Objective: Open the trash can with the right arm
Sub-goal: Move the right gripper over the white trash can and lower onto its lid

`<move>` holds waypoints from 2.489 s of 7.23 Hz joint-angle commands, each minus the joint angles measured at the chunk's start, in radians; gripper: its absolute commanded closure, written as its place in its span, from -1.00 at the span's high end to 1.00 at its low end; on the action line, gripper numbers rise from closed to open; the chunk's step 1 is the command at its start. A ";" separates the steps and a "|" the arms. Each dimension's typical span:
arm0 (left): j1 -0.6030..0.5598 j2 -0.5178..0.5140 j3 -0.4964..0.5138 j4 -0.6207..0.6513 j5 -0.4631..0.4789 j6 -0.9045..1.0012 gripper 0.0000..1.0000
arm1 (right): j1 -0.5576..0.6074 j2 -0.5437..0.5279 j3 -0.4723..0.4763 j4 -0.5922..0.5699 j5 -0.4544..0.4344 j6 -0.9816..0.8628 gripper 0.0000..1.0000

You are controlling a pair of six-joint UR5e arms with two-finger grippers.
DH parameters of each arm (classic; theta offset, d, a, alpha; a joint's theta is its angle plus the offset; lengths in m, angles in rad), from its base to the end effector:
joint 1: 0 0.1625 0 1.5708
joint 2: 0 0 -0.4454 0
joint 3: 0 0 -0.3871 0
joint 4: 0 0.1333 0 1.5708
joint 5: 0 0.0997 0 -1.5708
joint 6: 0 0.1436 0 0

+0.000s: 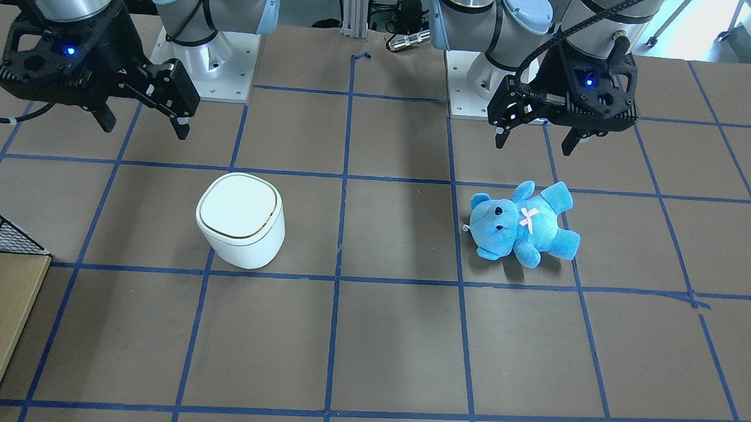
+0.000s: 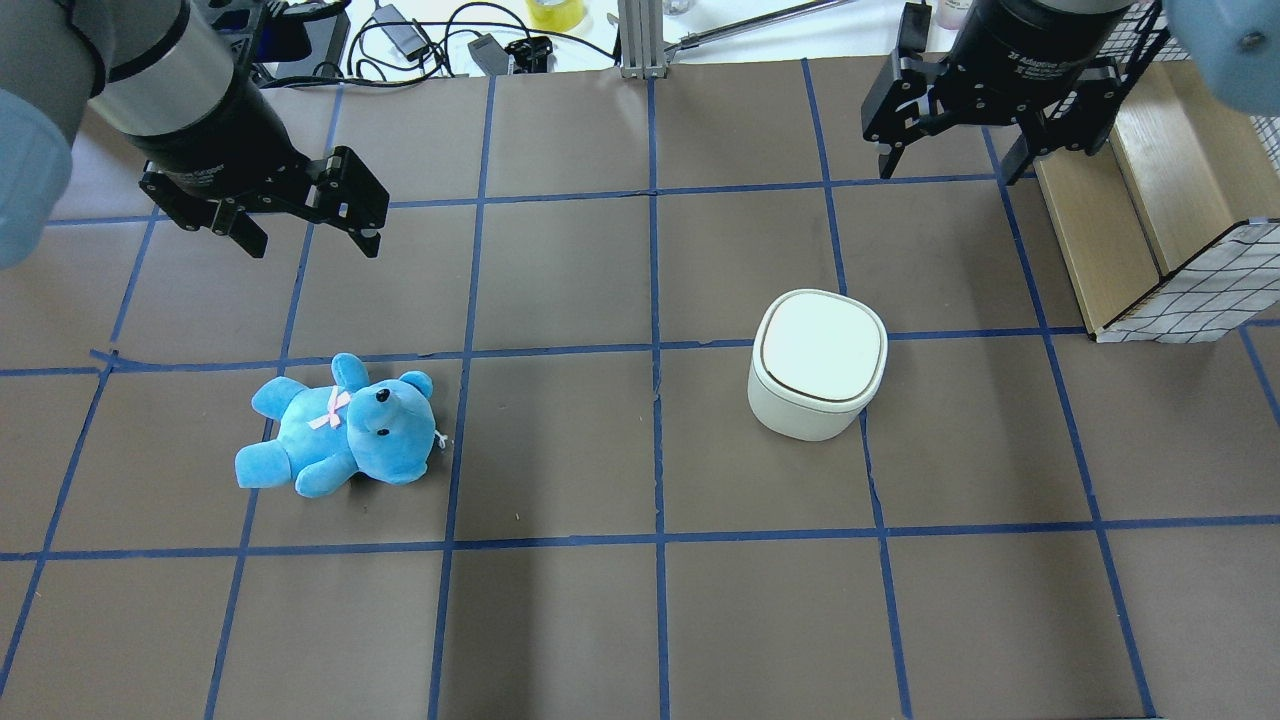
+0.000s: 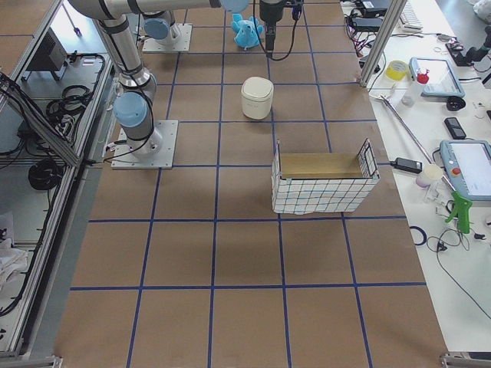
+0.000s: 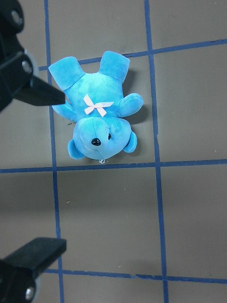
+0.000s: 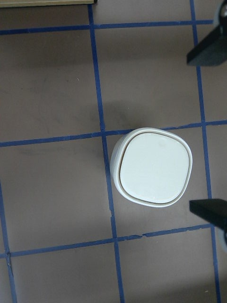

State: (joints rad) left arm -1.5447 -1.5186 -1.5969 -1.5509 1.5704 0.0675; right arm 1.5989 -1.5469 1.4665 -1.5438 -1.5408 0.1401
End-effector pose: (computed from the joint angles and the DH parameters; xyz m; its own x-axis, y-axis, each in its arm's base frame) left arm -0.1211 -0.4732 0.4785 -0.9991 0.0413 -0.0027 0.0414 0.9981 -0.0459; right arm 0.1517 -0.4996 0.5009 -0.9932 0.1100 -0.0371 0.1117 0.9925 -0.0487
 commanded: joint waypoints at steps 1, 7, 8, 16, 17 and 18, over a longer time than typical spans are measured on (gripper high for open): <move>0.000 0.000 0.000 0.000 -0.001 0.000 1.00 | 0.126 0.033 0.012 -0.048 -0.011 0.107 0.75; 0.000 0.000 0.000 0.000 0.000 0.000 1.00 | 0.121 0.068 0.237 -0.204 -0.016 0.050 -1.00; 0.000 0.000 0.000 0.000 0.000 0.000 1.00 | 0.113 0.097 0.242 -0.266 -0.019 0.041 -1.00; 0.000 0.000 0.000 0.000 -0.001 0.000 1.00 | 0.036 0.128 0.373 -0.446 -0.015 -0.017 -1.00; 0.000 0.000 0.000 0.000 0.000 0.000 1.00 | 0.038 0.126 0.352 -0.420 -0.018 -0.017 -1.00; 0.000 0.000 0.000 0.000 0.000 0.000 1.00 | 0.038 0.126 0.338 -0.395 -0.015 -0.017 -1.00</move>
State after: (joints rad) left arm -1.5447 -1.5186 -1.5968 -1.5509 1.5704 0.0675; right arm 1.6360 -1.4192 1.8235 -1.9668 -1.5557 0.1228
